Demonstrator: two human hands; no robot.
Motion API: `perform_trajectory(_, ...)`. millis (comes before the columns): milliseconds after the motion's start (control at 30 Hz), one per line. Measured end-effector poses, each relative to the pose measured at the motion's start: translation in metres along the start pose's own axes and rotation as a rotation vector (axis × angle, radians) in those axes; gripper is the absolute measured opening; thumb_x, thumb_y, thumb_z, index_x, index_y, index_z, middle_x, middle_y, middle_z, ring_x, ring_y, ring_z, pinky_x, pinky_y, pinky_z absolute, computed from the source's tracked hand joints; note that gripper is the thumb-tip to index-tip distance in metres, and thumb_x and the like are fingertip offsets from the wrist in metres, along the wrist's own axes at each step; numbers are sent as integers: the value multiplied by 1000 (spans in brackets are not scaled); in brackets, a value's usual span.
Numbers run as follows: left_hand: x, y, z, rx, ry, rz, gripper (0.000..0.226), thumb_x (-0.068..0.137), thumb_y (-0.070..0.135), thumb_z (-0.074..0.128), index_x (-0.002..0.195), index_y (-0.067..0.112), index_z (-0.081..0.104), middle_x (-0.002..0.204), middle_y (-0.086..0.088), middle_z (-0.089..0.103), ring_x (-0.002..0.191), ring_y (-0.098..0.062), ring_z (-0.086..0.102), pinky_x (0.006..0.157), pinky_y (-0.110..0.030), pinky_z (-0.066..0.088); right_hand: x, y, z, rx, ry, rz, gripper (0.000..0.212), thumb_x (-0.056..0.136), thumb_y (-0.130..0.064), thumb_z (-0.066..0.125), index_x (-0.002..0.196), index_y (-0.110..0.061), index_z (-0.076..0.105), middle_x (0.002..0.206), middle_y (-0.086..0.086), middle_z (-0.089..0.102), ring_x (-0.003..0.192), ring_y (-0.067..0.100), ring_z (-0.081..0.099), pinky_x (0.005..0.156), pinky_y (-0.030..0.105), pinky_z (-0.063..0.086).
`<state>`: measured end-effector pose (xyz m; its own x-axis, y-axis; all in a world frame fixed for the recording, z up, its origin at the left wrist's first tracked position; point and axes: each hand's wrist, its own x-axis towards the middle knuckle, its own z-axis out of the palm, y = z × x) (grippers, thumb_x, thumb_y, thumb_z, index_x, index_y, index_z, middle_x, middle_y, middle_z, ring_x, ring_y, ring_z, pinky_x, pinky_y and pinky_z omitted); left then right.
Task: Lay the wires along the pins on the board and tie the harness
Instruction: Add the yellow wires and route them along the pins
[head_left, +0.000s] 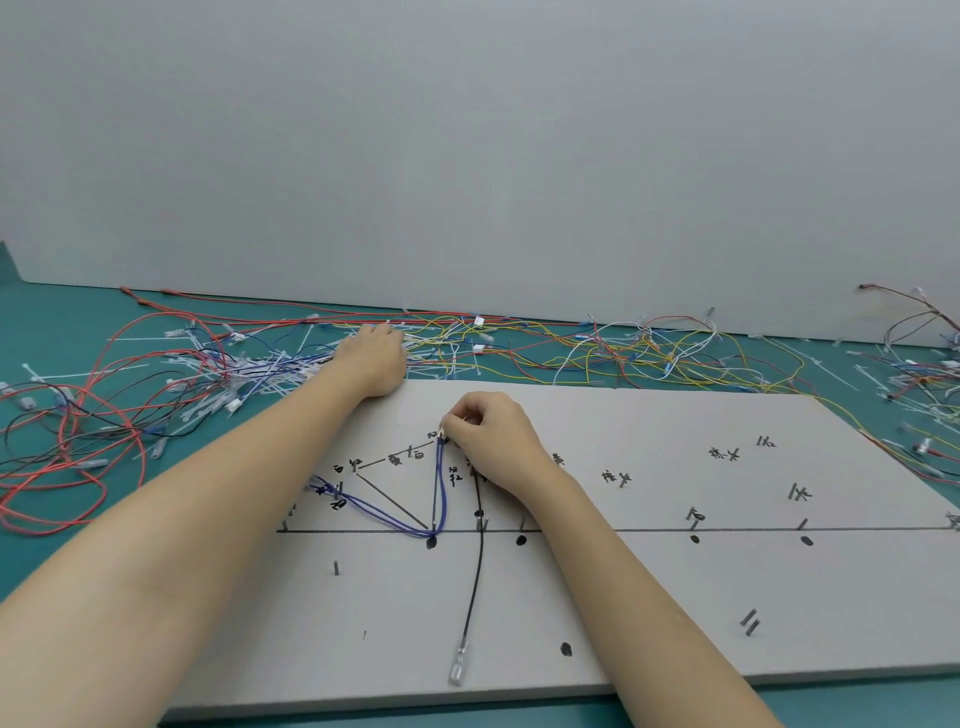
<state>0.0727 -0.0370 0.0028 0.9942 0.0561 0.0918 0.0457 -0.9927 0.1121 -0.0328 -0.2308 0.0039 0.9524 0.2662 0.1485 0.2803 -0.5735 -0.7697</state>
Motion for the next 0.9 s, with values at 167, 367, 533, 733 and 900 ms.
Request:
perform_trajectory(167, 10, -2, 2, -10, 14, 45, 48, 105, 28, 21, 142, 0, 36, 150, -15, 36, 144, -28, 21, 117, -46, 21, 1, 1, 1, -3, -1, -5, 15, 84, -20, 56, 79, -13, 69, 67, -6, 58, 65, 13, 52, 63, 27, 42)
perform_trajectory(367, 11, 6, 3, 1, 23, 104, 47, 105, 26, 24, 145, 4, 32, 152, -14, 35, 141, -27, 29, 115, -45, 26, 1, 1, 1, -19, 4, -19, 15, 85, -20, 56, 81, -12, 69, 66, -5, 58, 66, 15, 52, 64, 29, 43)
perform_trajectory(533, 14, 7, 4, -9, -61, 49, 45, 103, 28, 24, 140, 7, 40, 147, -16, 41, 136, -32, 37, 110, -46, 33, 1, 1, 1, -28, 4, -21, 15, 85, -19, 57, 80, -12, 68, 63, -8, 55, 65, 15, 51, 61, 27, 40)
perform_trajectory(733, 17, 6, 6, 29, -101, 22, 50, 103, 34, 21, 147, 14, 32, 157, -12, 26, 142, -34, 24, 114, -51, 25, 1, 1, 1, -34, 5, -23, 15, 84, -20, 57, 80, -12, 69, 64, -7, 56, 64, 13, 51, 58, 26, 39)
perform_trajectory(900, 17, 5, 8, 13, -88, 5, 56, 102, 43, 22, 152, 17, 23, 161, -5, 16, 146, -32, 14, 117, -53, 17, 2, 1, 2, -37, 4, -22, 15, 84, -20, 56, 81, -12, 69, 65, -7, 56, 65, 15, 51, 60, 27, 39)
